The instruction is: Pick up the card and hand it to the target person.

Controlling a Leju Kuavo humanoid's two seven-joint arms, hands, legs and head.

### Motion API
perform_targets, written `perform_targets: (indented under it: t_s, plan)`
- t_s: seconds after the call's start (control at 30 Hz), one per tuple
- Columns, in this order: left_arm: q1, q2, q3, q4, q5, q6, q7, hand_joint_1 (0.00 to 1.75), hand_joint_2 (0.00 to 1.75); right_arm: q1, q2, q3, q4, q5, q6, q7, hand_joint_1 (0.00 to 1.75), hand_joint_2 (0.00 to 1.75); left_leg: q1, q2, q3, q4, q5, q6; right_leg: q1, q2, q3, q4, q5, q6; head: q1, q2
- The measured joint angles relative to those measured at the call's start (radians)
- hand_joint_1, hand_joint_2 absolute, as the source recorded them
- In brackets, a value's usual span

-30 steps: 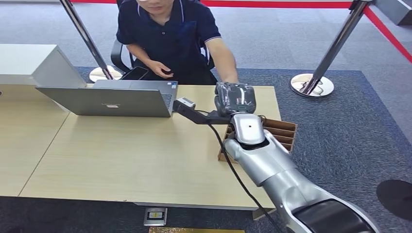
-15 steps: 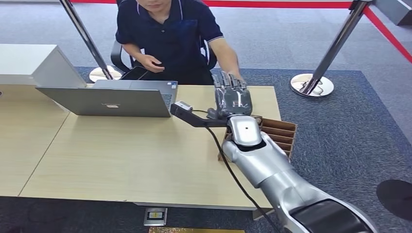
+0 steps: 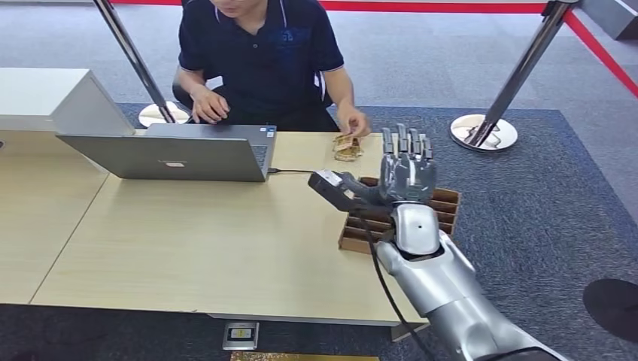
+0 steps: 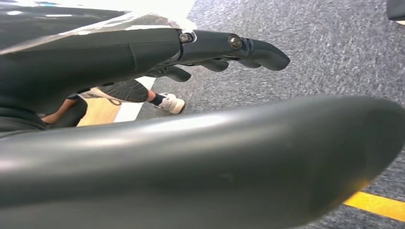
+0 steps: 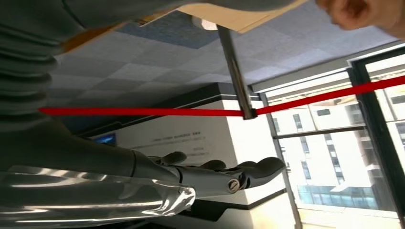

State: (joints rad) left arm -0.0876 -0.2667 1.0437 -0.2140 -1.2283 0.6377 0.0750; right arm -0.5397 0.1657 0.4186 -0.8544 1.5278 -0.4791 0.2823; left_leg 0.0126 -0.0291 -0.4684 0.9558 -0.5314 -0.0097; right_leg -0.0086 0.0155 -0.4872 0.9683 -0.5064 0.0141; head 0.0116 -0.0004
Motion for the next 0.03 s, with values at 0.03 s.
perform_targets:
  t_s: [0.03]
  plan:
    - [0.0, 0.0, 0.0, 0.0, 0.0, 0.0, 0.0, 0.0, 0.0, 0.019, -0.009, -0.01, -0.026, 0.003, -0.005, 0.0, 0.0, 0.0, 0.0, 0.0, 0.0, 0.0, 0.0, 0.0, 0.0, 0.0, 0.0, 0.0, 0.0, 0.0, 0.0, 0.0]
